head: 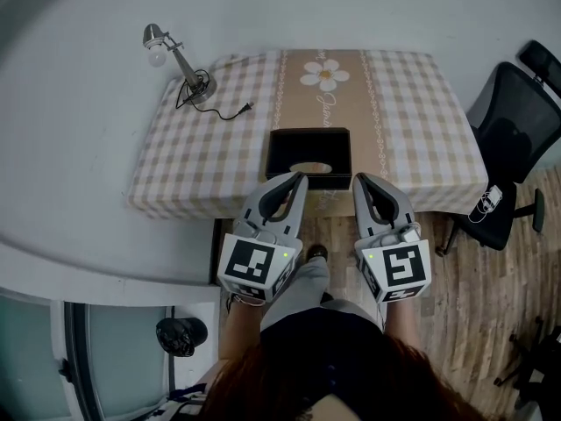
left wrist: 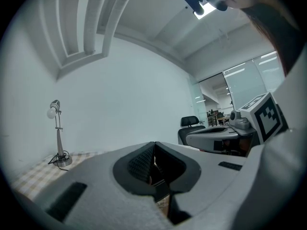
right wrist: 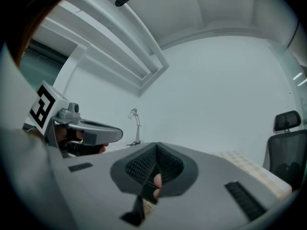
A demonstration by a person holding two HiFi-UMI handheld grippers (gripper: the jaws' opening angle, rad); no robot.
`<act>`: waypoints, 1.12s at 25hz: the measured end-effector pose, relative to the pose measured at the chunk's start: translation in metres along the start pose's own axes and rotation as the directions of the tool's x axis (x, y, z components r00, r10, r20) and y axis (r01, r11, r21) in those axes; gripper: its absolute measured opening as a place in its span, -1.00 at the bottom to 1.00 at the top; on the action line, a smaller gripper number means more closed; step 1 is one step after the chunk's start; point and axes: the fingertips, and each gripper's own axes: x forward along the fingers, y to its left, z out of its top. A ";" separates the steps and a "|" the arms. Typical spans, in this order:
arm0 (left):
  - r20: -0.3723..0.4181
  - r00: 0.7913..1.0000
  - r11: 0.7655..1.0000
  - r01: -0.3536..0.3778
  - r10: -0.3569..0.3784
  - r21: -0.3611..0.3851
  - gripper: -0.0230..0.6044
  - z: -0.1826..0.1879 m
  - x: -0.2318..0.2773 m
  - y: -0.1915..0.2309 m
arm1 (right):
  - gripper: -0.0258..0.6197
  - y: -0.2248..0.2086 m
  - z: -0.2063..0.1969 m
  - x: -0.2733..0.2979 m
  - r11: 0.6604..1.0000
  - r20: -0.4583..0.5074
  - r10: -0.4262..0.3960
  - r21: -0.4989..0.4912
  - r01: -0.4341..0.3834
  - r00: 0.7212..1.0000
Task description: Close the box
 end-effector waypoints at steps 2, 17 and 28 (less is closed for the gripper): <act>-0.001 1.000 1.000 -0.002 0.002 -0.007 -0.84 -0.001 0.007 0.007 | -0.87 -0.005 -0.002 0.008 1.000 -0.007 0.000 0.011 0.000 1.000; -0.035 0.999 0.999 -0.007 0.006 -0.035 -0.84 -0.010 0.059 0.055 | -0.87 -0.044 -0.016 0.066 0.998 -0.065 -0.010 0.066 0.015 0.998; -0.083 0.996 0.999 -0.020 0.017 -0.043 -0.84 -0.026 0.075 0.096 | -0.87 -0.067 -0.026 0.098 0.998 -0.111 -0.013 0.058 0.020 0.994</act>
